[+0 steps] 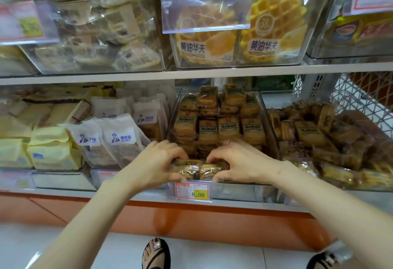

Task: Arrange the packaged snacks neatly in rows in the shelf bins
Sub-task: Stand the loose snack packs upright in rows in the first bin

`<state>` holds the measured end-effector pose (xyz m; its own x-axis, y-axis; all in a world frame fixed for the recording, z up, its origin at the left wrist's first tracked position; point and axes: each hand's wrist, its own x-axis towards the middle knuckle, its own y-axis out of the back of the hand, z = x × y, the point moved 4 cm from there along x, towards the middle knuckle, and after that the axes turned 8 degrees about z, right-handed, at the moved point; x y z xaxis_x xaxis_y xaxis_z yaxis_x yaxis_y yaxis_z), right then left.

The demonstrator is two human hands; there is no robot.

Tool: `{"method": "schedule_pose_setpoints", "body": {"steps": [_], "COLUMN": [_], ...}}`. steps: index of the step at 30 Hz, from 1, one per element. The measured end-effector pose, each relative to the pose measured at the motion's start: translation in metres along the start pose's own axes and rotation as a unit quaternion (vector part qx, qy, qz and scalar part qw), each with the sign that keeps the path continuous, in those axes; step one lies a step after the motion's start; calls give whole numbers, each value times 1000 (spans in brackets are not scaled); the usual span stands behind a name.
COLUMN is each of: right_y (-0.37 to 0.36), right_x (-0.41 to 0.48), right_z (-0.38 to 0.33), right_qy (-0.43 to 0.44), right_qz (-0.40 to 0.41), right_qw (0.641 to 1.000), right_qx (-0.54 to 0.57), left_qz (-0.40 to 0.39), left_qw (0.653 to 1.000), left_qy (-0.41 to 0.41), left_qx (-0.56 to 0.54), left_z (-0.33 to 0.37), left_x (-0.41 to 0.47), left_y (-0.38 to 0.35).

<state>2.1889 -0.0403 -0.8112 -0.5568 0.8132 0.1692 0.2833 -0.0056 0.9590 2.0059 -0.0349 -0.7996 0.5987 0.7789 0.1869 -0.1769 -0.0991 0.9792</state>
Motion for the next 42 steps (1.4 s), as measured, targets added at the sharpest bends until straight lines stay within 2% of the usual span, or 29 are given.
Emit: {"method": "schedule_pose_setpoints", "body": {"steps": [2,5,9,12,15,19,22,24,26,28,31,37,39,42], "right_y": [-1,1,9,32,51,56,55,56,58,62,68,78,78,74], "right_x": [-1,-3,-6,-13,-25,-41,-48,-52,-57,-61,-64,-63,-61,-54], "right_z": [2,5,7,19,39,58,61,62,62,62,63,76,81,88], "right_qy": [-18,-39,-50,-100,-152,-186,-192,-190,-184,-174,-169,-198,-203,-189], "right_qz": [10,27,39,93,148,154,166,178,192,208,240,351,377,378], "right_qw": [1000,999,998,985,963,956,952,948,946,944,937,895,890,904], "right_qx": [-8,-11,5,103,167,164,172,182,187,188,191,192,159,68], "left_qz": [26,54,20,23,-31,-63,-43,-13,26,76,151,172,175,184], "left_qw": [997,996,1000,998,996,994,991,990,992,989,960,899,872,797], "left_qy": [-22,-29,16,49,81,83,68,71,92,129,169,226,250,289], "left_qx": [66,68,11,-16,4,41,110,118,78,-9,-165,-334,-382,-497], "left_z": [3,7,15,20,21,29,35,35,34,29,21,15,11,11], "left_x": [1,3,15,26,36,44,45,47,49,47,40,39,40,41], "left_y": [-5,-4,-3,-7,-20,-33,-42,-41,-30,-13,6,9,8,9]}}
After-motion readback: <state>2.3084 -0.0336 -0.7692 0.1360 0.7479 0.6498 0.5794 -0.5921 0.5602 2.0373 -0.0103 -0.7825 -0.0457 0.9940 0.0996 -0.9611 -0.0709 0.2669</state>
